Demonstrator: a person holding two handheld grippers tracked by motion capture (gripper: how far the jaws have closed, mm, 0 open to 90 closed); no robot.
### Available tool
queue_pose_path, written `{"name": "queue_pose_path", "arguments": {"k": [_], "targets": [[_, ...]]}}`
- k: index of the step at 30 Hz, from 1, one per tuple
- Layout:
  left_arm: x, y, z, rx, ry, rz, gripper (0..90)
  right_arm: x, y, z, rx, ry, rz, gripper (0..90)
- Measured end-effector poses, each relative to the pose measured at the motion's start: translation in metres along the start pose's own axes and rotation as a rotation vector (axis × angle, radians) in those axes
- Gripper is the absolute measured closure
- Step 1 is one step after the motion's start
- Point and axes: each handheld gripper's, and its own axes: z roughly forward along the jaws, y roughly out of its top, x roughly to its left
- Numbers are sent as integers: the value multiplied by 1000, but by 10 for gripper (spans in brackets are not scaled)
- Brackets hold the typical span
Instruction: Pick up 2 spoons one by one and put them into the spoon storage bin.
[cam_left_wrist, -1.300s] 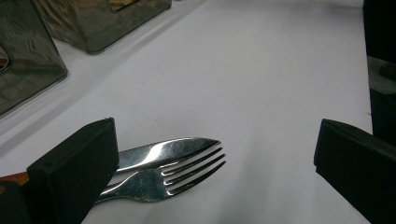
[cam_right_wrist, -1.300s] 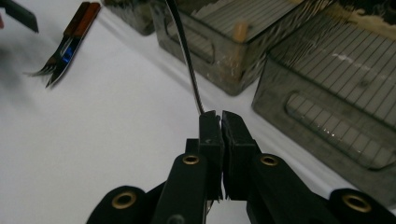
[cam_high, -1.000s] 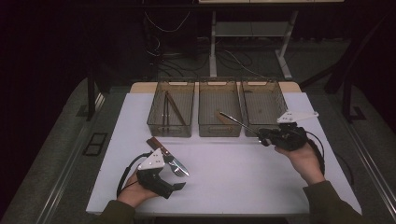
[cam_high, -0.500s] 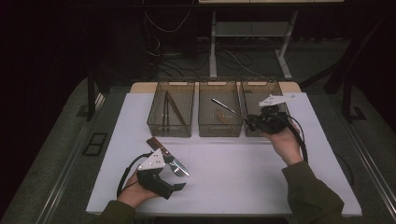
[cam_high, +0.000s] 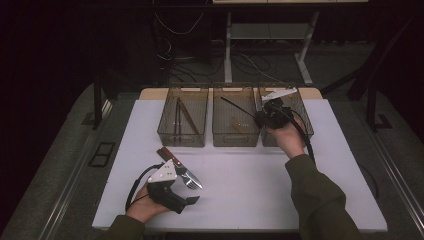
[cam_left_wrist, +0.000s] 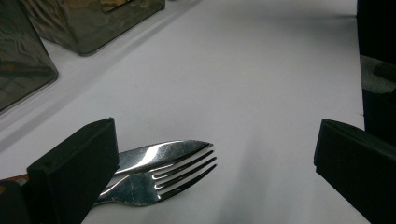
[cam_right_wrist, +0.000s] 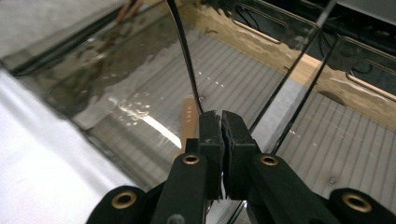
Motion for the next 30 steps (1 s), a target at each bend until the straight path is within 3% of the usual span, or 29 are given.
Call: {"name": "queue_pose_path", "arguments": {"k": [7,17,22,28,30], "targets": [[0,0,0,4,-2,6,0,-1,5,18,36,-21,15,874],[0,1,0,8,-4,10,0,13,8,43,126,-40,-49,871],[0,1,0,4,-6,9,0,20,7,50,145,-32,-62,862],[0,1,0,3,-6,10,0,19,7,49,128,-5,-61,725],[0,1,-1,6,-6,9,0,18,7,46,118,23,-45,656]]}}
